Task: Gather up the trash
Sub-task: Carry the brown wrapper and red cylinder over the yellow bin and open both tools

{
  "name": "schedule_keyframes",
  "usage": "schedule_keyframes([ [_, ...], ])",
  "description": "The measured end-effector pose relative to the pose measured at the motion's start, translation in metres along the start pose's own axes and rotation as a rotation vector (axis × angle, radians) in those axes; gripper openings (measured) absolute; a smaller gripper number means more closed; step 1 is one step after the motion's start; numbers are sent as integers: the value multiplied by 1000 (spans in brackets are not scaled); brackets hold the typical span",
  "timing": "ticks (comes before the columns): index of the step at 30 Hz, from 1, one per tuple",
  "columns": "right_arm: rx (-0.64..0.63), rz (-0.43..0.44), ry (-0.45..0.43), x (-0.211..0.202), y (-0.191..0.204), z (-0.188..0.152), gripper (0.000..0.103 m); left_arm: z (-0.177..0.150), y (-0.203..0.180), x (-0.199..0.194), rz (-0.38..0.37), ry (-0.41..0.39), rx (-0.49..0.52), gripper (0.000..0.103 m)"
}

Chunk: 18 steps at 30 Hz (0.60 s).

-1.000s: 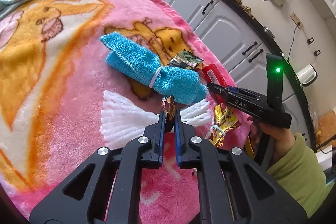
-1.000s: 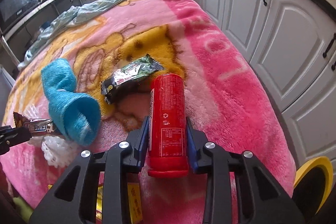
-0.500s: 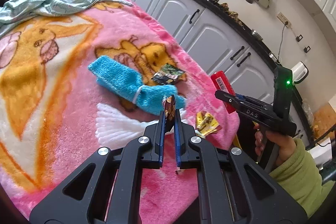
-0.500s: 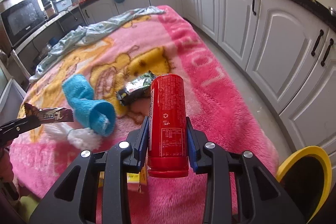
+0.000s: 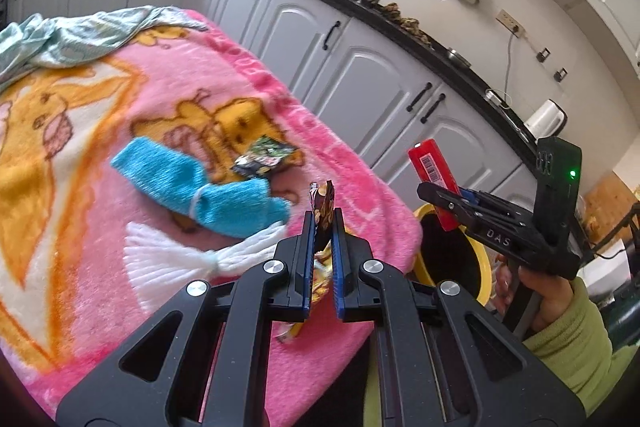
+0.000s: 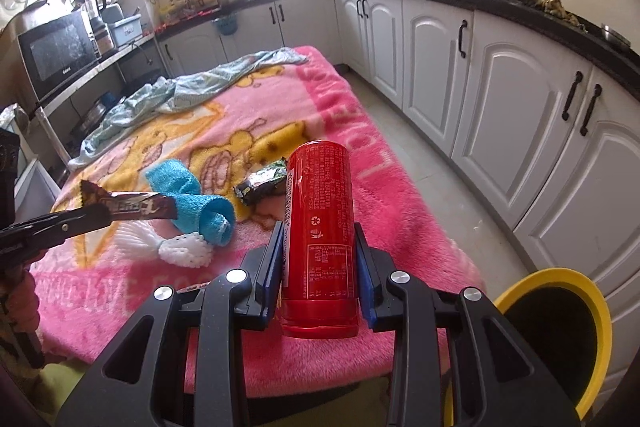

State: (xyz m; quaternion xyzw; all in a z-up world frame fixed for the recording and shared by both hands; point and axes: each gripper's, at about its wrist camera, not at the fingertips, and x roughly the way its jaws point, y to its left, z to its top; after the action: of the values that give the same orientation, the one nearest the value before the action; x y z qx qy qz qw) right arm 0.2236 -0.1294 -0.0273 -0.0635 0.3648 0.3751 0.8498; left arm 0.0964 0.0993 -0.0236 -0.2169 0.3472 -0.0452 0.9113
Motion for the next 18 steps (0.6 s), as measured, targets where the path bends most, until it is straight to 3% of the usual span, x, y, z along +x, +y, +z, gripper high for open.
schedule_keyframes([
  [18, 117, -92, -115, -75, -56, -21, 30, 14, -91, 34, -106, 23, 166, 4],
])
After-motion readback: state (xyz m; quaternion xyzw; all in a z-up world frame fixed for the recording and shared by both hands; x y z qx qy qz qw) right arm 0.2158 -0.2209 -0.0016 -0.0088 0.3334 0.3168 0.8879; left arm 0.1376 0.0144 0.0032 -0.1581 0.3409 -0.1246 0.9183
